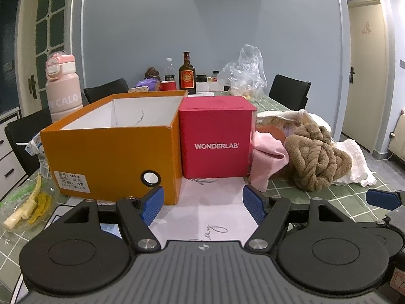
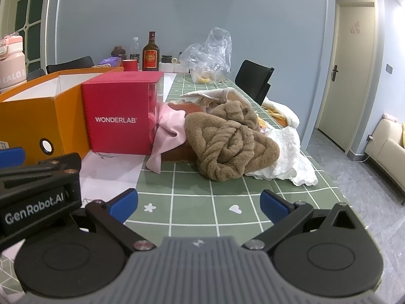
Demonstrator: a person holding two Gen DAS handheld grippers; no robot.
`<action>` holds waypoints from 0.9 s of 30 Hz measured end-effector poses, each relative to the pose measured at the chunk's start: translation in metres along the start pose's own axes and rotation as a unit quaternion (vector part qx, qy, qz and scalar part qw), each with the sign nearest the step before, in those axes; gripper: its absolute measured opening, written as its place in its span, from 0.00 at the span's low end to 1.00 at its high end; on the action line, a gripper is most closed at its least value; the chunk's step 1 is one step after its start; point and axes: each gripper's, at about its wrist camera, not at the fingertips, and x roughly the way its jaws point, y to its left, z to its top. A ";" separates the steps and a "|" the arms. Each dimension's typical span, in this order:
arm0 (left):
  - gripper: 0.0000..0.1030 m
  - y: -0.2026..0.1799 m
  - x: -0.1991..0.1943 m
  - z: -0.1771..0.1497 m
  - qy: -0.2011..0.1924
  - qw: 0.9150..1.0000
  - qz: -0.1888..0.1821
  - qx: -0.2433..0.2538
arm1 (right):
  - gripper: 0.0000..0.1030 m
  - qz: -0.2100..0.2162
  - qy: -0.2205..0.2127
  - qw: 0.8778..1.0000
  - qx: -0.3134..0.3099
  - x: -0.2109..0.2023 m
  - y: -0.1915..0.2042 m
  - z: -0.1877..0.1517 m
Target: Organize soft objects
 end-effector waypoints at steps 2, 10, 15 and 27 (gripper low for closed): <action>0.81 -0.004 -0.002 0.001 -0.003 1.000 0.001 0.004 | 0.97 -0.002 -0.001 1.000 0.001 -0.002 -0.004 0.000; 0.81 -0.021 -0.013 0.011 -0.026 0.999 -0.013 0.019 | 0.98 -0.024 -0.012 0.999 0.042 -0.014 -0.045 0.004; 0.81 -0.034 -0.017 0.018 -0.040 0.999 -0.021 0.027 | 0.98 -0.043 -0.020 0.996 0.079 -0.023 -0.077 0.004; 0.82 -0.066 -0.006 0.035 -0.061 0.997 -0.051 0.021 | 0.98 -0.046 -0.005 0.993 0.107 -0.013 -0.120 0.022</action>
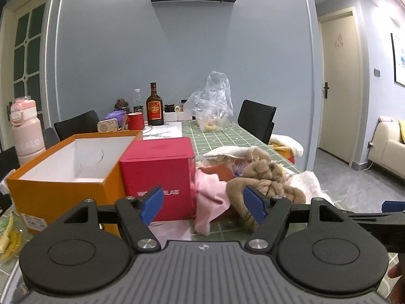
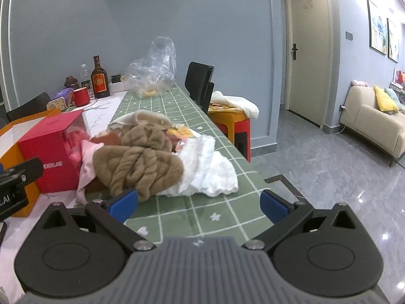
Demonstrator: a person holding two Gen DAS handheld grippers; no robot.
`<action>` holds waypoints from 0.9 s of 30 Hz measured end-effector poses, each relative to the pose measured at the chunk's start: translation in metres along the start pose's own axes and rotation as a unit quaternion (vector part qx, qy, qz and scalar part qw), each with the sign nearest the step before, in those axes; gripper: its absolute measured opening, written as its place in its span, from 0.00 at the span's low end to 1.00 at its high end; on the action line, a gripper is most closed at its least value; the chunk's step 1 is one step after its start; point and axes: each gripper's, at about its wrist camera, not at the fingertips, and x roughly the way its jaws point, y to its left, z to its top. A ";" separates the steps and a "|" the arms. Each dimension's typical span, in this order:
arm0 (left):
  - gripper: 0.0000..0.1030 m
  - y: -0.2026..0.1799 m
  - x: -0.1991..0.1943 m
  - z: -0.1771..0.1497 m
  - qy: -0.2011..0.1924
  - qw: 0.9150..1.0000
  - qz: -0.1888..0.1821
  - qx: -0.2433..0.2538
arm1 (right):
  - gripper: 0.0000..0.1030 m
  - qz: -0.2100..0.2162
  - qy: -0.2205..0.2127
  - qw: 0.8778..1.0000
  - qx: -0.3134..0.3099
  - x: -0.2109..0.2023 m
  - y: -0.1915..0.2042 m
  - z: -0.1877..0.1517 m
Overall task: Organize soft objects
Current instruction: 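Move the right gripper down onto the brown knotted towel plush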
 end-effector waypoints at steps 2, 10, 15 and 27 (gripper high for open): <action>0.82 -0.002 0.006 0.001 0.002 1.000 -0.004 -0.008 | 0.98 0.001 -0.003 1.000 0.003 0.003 -0.005 0.005; 0.83 -0.012 0.042 -0.016 -0.001 1.000 -0.002 -0.010 | 0.98 -0.020 0.012 1.000 -0.018 0.036 -0.006 0.012; 0.83 -0.017 0.053 -0.031 -0.011 1.000 -0.024 -0.009 | 0.97 0.000 0.016 1.000 -0.023 0.054 -0.003 0.011; 0.85 -0.002 0.073 -0.042 0.024 0.997 -0.062 -0.037 | 0.97 0.155 0.063 0.986 -0.002 0.083 0.009 0.034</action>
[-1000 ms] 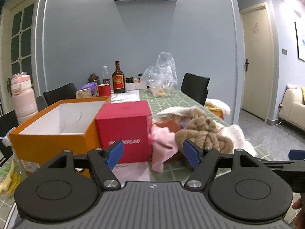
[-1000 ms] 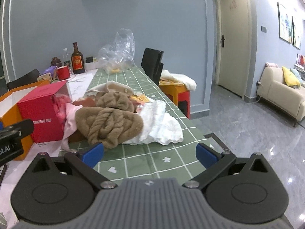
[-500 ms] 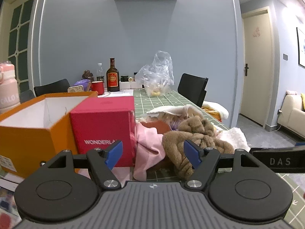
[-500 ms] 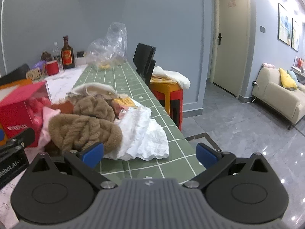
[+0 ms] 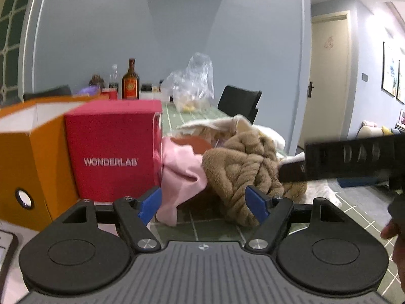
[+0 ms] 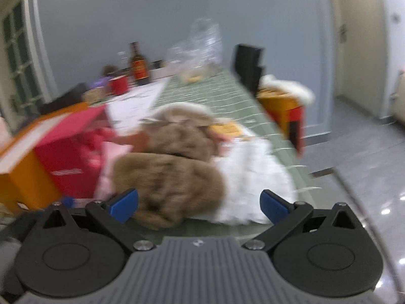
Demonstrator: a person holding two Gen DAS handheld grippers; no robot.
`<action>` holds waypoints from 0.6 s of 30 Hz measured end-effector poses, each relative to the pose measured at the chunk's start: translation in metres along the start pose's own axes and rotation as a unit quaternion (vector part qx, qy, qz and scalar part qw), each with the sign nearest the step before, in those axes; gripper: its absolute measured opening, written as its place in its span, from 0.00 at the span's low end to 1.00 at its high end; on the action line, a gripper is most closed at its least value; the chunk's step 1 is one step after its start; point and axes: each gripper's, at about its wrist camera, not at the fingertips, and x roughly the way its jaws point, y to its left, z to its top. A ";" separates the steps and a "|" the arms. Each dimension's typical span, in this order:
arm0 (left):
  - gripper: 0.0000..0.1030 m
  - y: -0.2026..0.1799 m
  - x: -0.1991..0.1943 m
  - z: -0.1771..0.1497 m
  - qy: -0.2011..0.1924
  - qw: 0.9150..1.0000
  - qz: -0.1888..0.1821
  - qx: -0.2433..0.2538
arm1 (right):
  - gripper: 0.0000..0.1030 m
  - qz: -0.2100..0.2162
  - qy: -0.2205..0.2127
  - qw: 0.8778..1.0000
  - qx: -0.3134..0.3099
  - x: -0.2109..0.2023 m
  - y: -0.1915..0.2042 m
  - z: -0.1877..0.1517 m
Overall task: Organize soft objects
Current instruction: 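Move the right gripper down onto the brown knotted towel plush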
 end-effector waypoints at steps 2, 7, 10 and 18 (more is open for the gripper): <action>0.85 0.004 0.002 -0.001 0.007 1.000 -0.002 -0.009 | 0.97 -0.005 0.013 1.000 -0.002 0.011 0.006 0.011; 0.85 0.007 0.006 -0.002 0.020 0.999 -0.033 -0.014 | 0.97 -0.053 0.037 0.997 -0.040 0.047 0.030 0.022; 0.85 0.009 0.002 -0.003 0.006 1.000 -0.012 -0.020 | 0.97 -0.078 0.057 0.993 -0.063 0.069 0.041 0.018; 0.85 0.018 0.000 -0.001 0.006 0.999 -0.014 -0.046 | 0.98 -0.087 0.061 0.991 -0.078 0.080 0.046 0.017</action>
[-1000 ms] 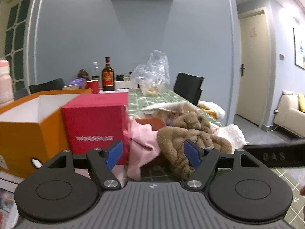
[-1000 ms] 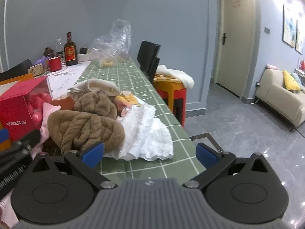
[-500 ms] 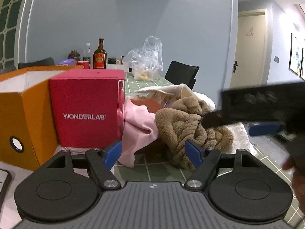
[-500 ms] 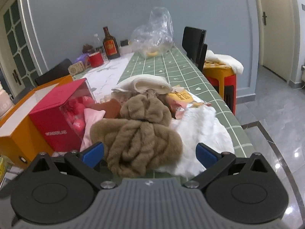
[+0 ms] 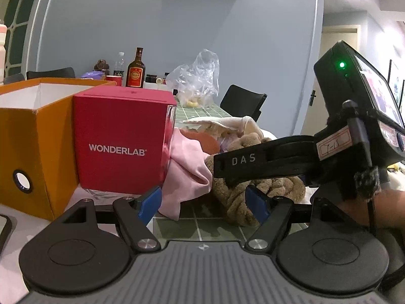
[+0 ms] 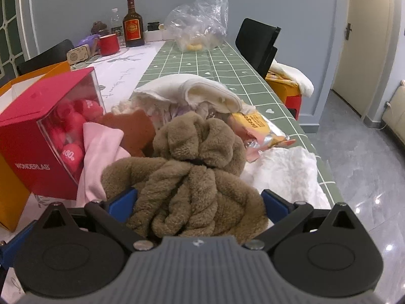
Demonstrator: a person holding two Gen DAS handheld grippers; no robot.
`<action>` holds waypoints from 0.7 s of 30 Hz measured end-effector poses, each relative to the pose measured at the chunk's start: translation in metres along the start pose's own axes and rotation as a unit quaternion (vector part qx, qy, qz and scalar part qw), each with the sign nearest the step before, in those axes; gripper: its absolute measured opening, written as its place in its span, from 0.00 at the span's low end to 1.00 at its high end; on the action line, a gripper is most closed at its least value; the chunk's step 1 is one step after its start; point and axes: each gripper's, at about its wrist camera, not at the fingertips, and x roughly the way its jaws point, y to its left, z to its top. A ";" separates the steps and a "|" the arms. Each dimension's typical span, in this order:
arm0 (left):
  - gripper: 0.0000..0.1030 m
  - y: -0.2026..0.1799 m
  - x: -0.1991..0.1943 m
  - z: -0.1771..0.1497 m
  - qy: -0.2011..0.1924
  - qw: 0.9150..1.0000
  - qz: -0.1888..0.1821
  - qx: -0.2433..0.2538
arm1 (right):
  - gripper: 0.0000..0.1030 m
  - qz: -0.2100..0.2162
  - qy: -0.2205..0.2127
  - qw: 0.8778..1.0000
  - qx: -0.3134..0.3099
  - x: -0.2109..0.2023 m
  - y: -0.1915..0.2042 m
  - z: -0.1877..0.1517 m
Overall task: Organize soft objects
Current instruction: 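Move the right gripper down onto the brown knotted towel plush, then close the right gripper on the brown plush and lift it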
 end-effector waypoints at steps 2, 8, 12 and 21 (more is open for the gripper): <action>0.86 0.000 0.000 0.000 0.000 1.000 -0.001 -0.001 | 0.98 0.000 -0.008 1.000 -0.019 0.000 0.003 -0.003; 0.86 0.004 0.005 -0.001 0.018 1.000 -0.004 -0.006 | 0.80 0.017 -0.029 0.999 -0.034 -0.010 0.006 -0.013; 0.86 0.005 0.006 -0.001 0.023 1.000 -0.003 -0.011 | 0.70 0.014 -0.041 0.998 -0.048 -0.016 0.011 -0.015; 0.86 0.007 0.008 -0.003 0.039 0.999 -0.002 -0.023 | 0.59 0.028 -0.062 0.997 -0.027 -0.037 0.002 -0.016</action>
